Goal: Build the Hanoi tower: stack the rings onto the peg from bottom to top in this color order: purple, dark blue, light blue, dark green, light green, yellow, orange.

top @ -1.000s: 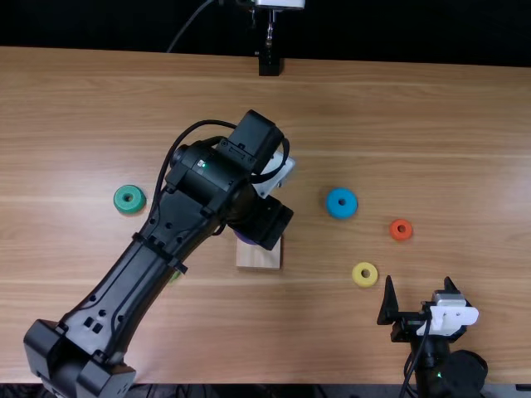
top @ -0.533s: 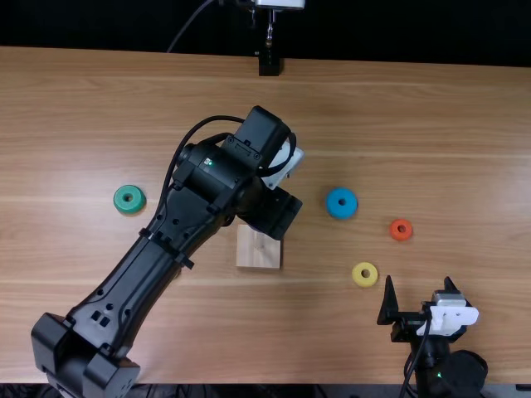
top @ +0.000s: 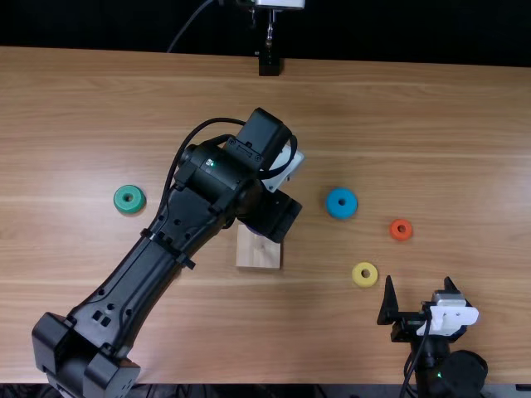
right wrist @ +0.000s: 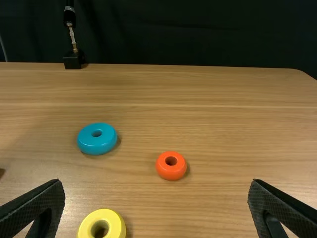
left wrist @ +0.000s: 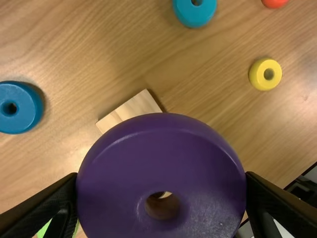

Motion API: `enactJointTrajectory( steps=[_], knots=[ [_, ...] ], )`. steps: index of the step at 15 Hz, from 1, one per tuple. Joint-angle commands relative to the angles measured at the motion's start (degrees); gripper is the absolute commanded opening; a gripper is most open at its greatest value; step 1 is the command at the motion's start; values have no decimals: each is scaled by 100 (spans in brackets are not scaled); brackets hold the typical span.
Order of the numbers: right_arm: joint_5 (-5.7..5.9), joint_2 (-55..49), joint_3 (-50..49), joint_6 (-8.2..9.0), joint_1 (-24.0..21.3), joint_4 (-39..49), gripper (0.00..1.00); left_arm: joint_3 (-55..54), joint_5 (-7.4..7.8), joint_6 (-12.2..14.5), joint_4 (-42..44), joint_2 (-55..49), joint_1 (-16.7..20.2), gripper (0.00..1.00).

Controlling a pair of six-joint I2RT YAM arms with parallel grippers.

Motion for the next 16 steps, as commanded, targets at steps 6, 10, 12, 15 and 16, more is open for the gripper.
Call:
enactJointTrajectory(
  steps=[6, 10, 12, 15, 16],
  knots=[
    [25, -71, -372, -3, -73, -413, 100, -294, -20, 8, -5, 21, 31, 35],
    [25, -71, -372, -3, -73, -413, 100, -294, 1, -2, -26, 21, 58, 100],
    [25, -71, -381, -3, -73, -413, 100, -294, -31, 8, -15, 21, 93, 100],
    [25, -71, -372, -3, -73, -413, 100, -215, -42, 19, -5, 13, 163, 100],
    [25, -71, -381, -3, -73, -413, 100, -179, -42, 40, 17, 4, 216, 100]
  ],
)
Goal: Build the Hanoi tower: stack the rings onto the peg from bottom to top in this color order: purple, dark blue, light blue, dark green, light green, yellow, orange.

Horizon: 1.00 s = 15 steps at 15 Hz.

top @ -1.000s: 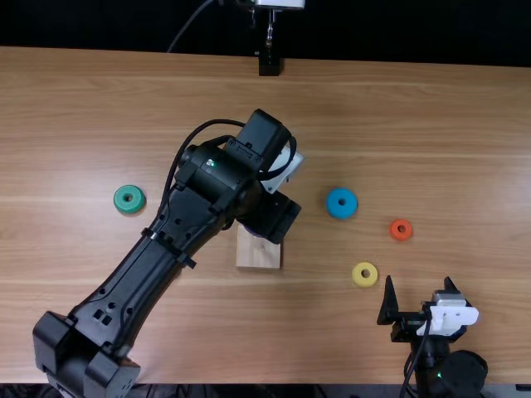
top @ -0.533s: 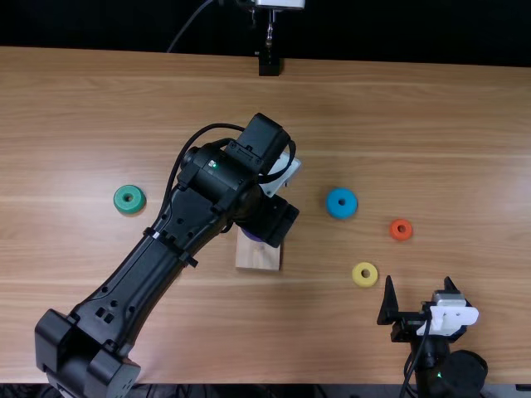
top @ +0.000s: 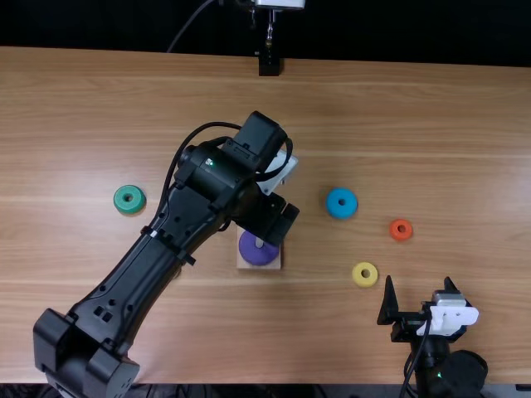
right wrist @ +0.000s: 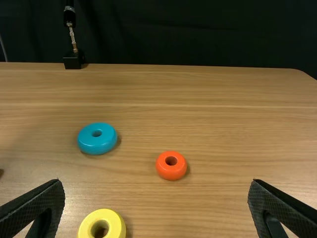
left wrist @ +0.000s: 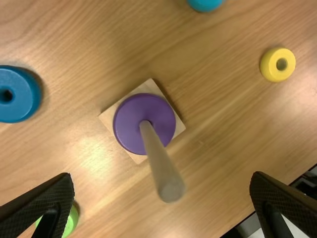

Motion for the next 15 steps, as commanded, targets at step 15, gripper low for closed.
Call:
enactJointTrajectory(
  steps=[15],
  knots=[
    [22, -71, -372, -6, -73, -415, 100, 171, -1347, 97, 96, 28, 1798, 100]
  ],
)
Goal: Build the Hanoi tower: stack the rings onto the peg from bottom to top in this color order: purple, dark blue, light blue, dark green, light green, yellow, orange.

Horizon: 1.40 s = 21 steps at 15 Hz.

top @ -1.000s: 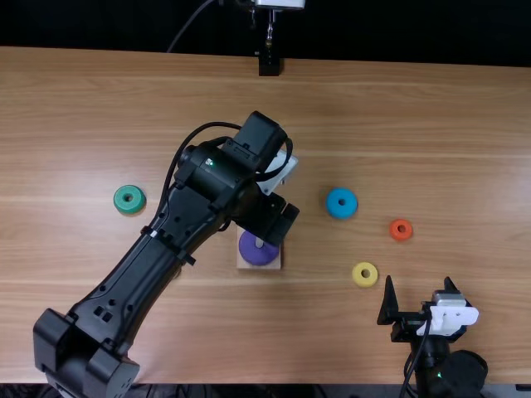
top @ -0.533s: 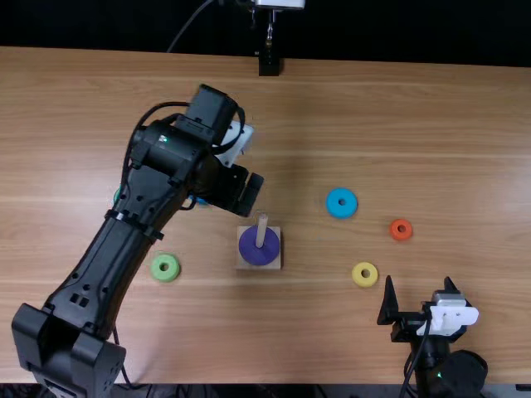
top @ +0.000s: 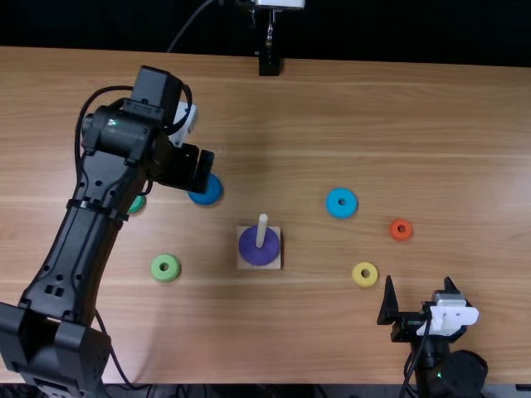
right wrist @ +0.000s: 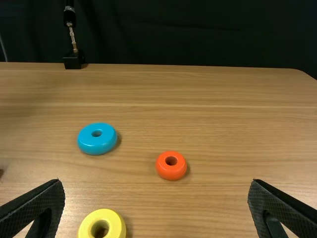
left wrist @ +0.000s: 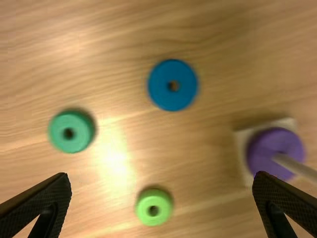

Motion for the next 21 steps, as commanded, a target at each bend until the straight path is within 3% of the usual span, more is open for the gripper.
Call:
enactJointTrajectory(
  steps=[1, 3, 10, 17, 18, 20, 21],
  knots=[
    [22, -71, -372, -3, -71, -411, 100, 186, -628, 62, 2, 206, -38, 100],
    [22, -71, -381, -3, -71, -411, 100, 195, -681, 72, 2, 487, -55, 100],
    [22, -71, -381, -3, -71, -411, 100, 230, -575, 51, 698, 1603, -372, 100],
    [22, -71, -381, -3, -71, -411, 100, 213, -470, 62, 814, 2078, -380, 100],
    [33, -71, -372, -3, -71, -411, 100, 222, -428, 62, 814, 2131, -380, 100],
    [22, -71, -381, -3, -71, -411, 100, 213, -122, 62, 803, 2201, -380, 100],
    [33, -71, -381, -3, -71, -411, 100, 213, -69, 62, 803, 2245, -380, 100]
  ],
)
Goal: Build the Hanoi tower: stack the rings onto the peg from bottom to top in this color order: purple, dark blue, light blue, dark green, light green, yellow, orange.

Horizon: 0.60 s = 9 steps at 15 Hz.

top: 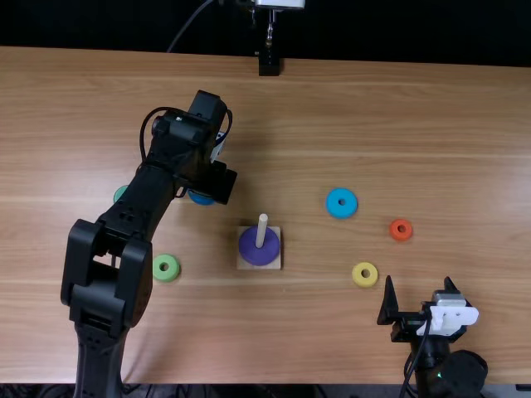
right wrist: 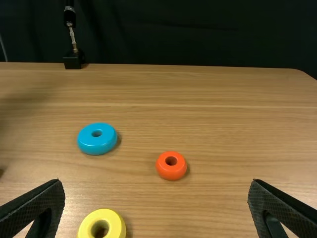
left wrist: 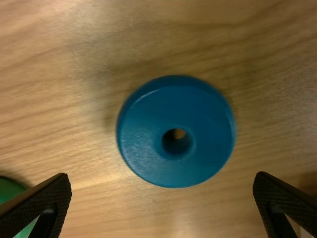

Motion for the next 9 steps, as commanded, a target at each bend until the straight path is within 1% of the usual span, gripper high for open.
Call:
enactJointTrajectory(
  steps=[1, 9],
  knots=[
    [25, -71, -381, 1, -73, -413, 100, 200, 191, 51, -3, 193, 4, 100],
    [25, -71, -372, 1, -73, -413, 100, 182, 191, 62, 7, 342, -4, 100]
  ],
)
